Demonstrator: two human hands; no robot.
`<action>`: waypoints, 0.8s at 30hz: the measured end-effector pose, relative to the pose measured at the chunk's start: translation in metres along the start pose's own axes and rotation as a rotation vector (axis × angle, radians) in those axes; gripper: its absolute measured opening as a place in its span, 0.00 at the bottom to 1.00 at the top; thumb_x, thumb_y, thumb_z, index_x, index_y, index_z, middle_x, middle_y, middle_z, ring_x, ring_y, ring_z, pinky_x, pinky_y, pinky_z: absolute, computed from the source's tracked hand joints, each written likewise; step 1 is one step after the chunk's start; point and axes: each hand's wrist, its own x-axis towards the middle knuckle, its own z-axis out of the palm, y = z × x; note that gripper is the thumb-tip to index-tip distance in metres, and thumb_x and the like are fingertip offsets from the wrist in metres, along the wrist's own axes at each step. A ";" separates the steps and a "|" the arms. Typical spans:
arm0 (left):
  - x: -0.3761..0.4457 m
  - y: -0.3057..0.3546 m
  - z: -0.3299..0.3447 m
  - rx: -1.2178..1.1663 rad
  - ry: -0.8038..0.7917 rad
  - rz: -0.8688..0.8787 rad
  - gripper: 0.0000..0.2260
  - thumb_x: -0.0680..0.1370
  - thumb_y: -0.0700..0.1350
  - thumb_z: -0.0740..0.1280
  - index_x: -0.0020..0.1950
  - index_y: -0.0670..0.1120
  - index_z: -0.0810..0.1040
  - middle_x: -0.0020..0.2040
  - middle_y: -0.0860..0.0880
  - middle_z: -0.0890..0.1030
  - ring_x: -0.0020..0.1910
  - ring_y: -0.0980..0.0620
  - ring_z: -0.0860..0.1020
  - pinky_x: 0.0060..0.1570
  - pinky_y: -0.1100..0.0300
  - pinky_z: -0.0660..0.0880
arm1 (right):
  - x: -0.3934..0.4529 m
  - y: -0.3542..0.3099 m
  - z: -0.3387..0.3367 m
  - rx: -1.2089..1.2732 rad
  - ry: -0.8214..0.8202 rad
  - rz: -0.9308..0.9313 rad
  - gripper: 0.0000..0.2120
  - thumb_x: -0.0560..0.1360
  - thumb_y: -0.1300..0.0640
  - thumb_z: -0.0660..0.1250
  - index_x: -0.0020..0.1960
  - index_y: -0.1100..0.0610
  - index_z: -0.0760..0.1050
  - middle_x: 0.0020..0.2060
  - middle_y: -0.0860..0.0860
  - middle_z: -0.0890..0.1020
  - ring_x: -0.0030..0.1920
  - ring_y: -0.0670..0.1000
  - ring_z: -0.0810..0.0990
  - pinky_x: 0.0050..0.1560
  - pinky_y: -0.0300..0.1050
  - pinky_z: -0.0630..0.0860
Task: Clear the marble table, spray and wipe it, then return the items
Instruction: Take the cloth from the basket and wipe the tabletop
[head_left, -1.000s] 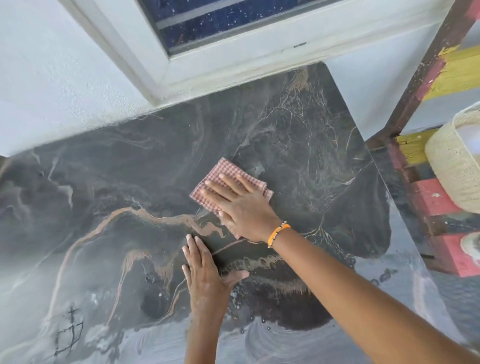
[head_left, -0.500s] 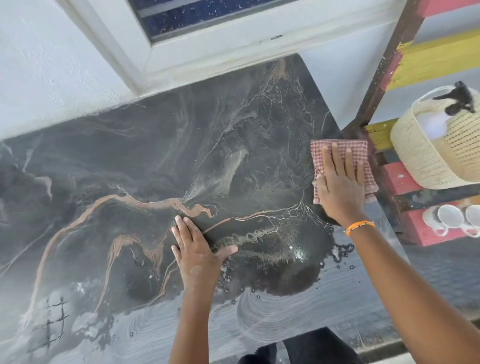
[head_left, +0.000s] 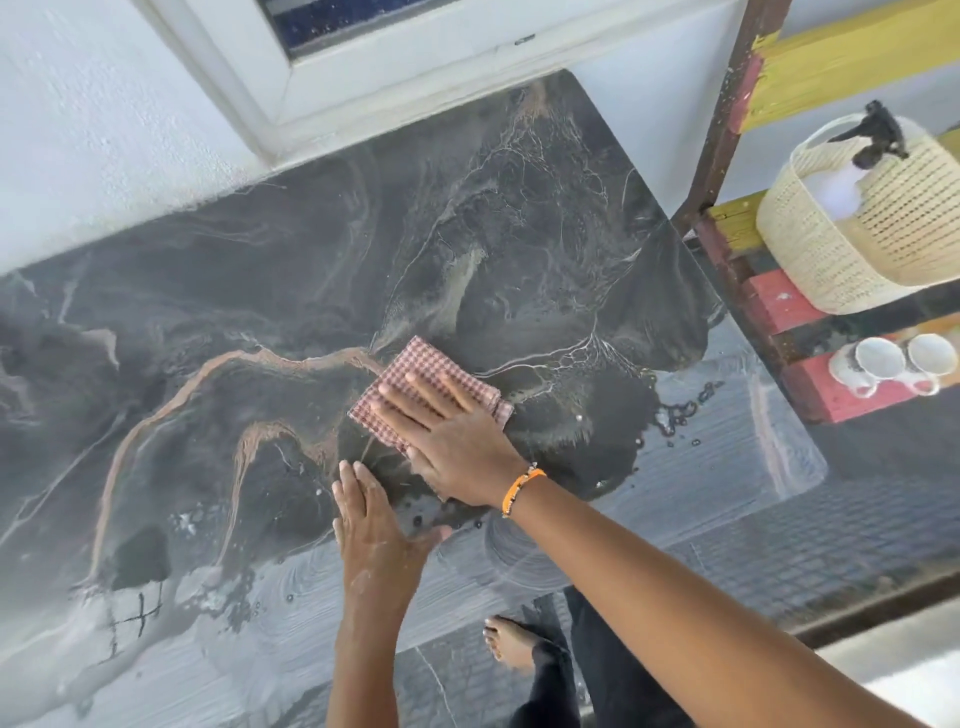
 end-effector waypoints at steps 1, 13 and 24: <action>-0.006 -0.002 0.002 0.005 -0.015 0.016 0.54 0.65 0.62 0.70 0.75 0.37 0.41 0.77 0.41 0.42 0.76 0.43 0.41 0.73 0.45 0.47 | -0.010 0.008 0.000 -0.021 0.004 -0.013 0.29 0.79 0.49 0.52 0.77 0.48 0.45 0.77 0.47 0.49 0.77 0.53 0.43 0.75 0.55 0.38; -0.019 0.008 0.023 0.012 0.008 0.087 0.63 0.52 0.80 0.50 0.76 0.42 0.45 0.77 0.45 0.42 0.76 0.47 0.43 0.73 0.46 0.49 | -0.121 0.193 -0.041 -0.019 0.256 0.816 0.28 0.77 0.49 0.51 0.76 0.45 0.51 0.77 0.55 0.53 0.75 0.62 0.52 0.75 0.60 0.49; -0.017 -0.001 0.027 0.056 0.025 0.165 0.48 0.69 0.58 0.69 0.76 0.40 0.45 0.77 0.43 0.43 0.76 0.45 0.43 0.74 0.46 0.50 | -0.117 0.070 -0.006 0.036 0.252 0.820 0.30 0.76 0.49 0.49 0.77 0.49 0.49 0.77 0.56 0.49 0.76 0.62 0.47 0.73 0.60 0.43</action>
